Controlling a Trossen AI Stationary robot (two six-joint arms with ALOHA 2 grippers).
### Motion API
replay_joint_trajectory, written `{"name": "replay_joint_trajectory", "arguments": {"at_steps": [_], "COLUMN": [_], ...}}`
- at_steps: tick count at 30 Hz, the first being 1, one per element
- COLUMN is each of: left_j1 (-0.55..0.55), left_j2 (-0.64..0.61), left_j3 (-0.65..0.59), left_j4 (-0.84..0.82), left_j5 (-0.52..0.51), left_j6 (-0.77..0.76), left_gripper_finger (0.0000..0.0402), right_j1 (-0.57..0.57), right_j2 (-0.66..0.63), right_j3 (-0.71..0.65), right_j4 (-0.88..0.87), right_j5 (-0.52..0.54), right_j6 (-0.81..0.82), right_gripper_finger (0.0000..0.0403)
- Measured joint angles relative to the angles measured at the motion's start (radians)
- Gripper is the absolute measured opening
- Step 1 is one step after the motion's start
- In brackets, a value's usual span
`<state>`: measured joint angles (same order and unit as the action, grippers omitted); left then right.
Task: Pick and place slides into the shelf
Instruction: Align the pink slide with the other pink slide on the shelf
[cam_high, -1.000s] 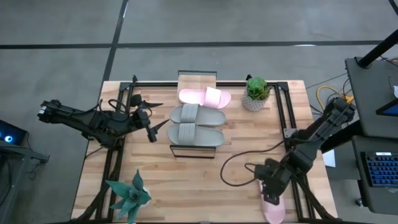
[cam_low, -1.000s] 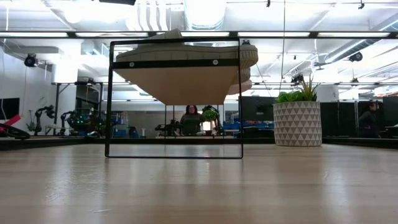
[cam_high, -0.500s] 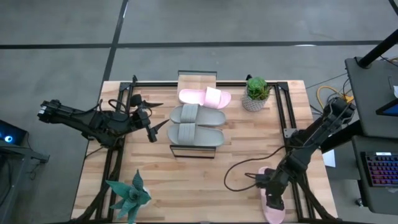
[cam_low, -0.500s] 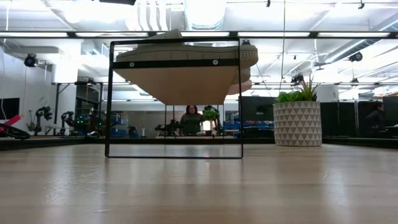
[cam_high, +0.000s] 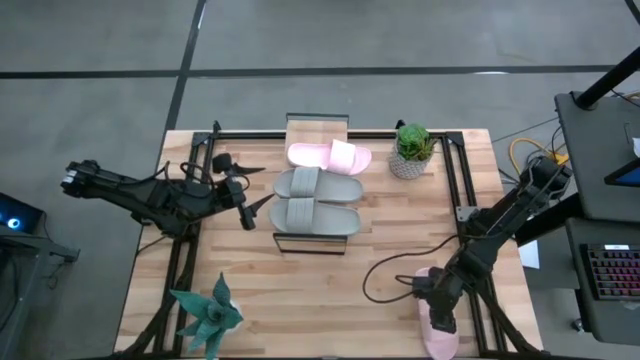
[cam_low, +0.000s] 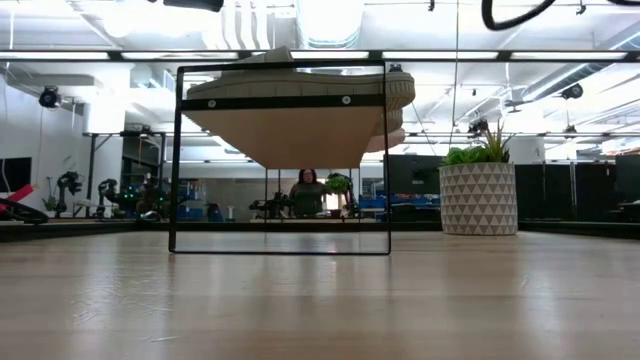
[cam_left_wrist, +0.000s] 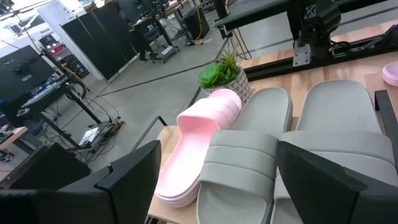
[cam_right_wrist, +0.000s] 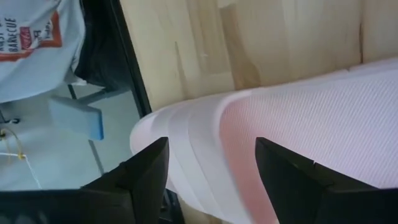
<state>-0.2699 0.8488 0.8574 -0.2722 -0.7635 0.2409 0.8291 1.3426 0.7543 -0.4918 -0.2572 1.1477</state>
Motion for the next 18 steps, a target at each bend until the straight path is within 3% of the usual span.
{"name": "replay_joint_trajectory", "arguments": {"at_steps": [11,18], "left_j1": [0.000,0.000], "left_j2": [0.008,0.006], "left_j3": [0.000,0.000], "left_j4": [0.000,0.000], "left_j5": [0.000,0.000], "left_j6": [0.000,0.000], "left_gripper_finger": [0.0299,0.0299], "right_j1": [0.018,0.018], "right_j2": [0.004,0.081], "right_j3": [-0.022,-0.032], "right_j4": [0.082,0.134], "right_j5": [-0.038,-0.076], "right_j6": [0.032,0.031], "right_gripper_finger": [0.0228,0.0228]}}
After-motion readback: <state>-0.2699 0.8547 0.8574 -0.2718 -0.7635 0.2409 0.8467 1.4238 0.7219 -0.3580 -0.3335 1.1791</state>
